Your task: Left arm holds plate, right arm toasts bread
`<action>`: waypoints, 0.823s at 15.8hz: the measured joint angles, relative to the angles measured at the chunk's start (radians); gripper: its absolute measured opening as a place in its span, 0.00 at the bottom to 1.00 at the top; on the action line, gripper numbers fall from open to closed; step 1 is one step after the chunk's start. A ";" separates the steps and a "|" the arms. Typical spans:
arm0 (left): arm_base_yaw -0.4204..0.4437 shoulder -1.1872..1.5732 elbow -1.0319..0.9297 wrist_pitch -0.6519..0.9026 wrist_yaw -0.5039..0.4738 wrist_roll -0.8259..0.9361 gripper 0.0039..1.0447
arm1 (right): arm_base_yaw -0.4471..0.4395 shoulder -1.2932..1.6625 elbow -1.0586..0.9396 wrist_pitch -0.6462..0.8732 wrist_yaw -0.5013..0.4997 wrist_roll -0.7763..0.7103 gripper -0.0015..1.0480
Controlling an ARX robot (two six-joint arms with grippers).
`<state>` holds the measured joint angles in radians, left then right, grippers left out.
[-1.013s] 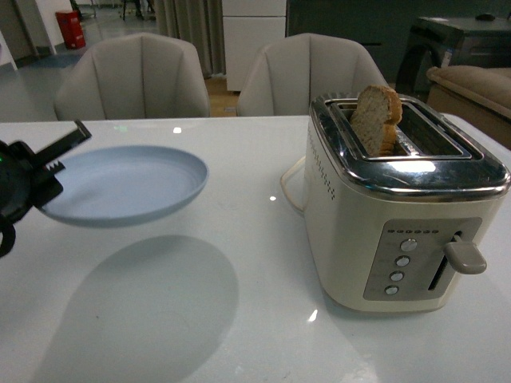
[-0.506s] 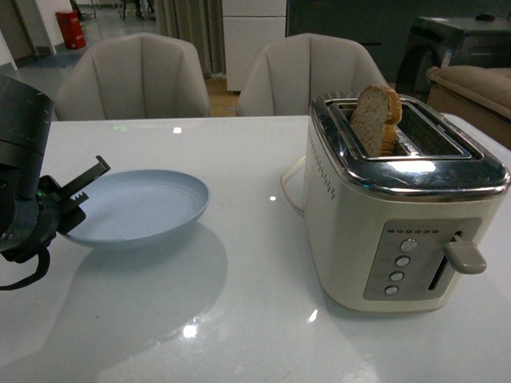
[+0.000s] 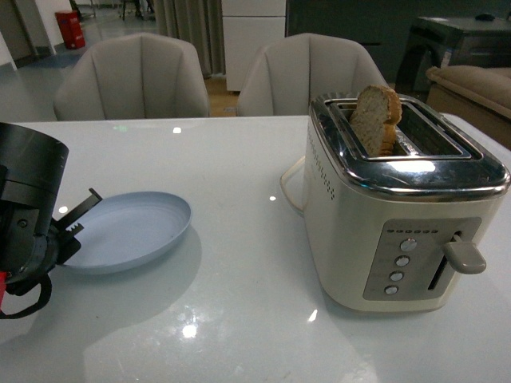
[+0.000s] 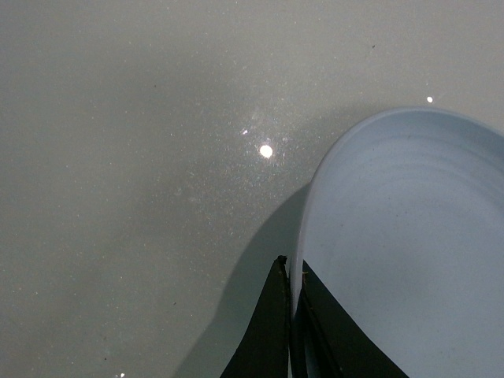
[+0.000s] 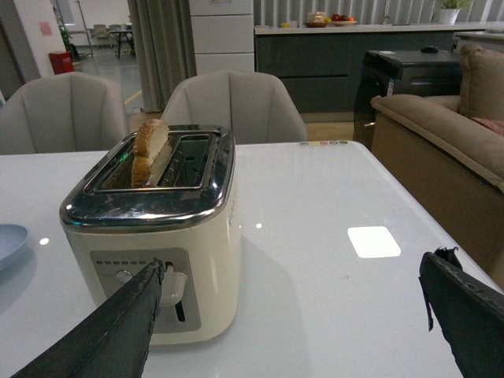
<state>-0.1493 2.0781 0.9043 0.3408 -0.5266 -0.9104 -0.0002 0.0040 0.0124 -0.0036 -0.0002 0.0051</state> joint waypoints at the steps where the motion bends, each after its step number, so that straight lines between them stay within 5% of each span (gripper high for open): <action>1: -0.009 0.006 0.011 -0.003 -0.004 -0.007 0.02 | 0.000 0.000 0.000 0.000 0.000 0.000 0.94; 13: -0.044 0.063 0.078 -0.004 -0.068 0.071 0.02 | 0.000 0.000 0.000 0.000 0.000 0.000 0.94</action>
<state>-0.1932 2.1410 0.9825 0.3370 -0.5941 -0.8398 -0.0002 0.0040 0.0124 -0.0036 -0.0002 0.0051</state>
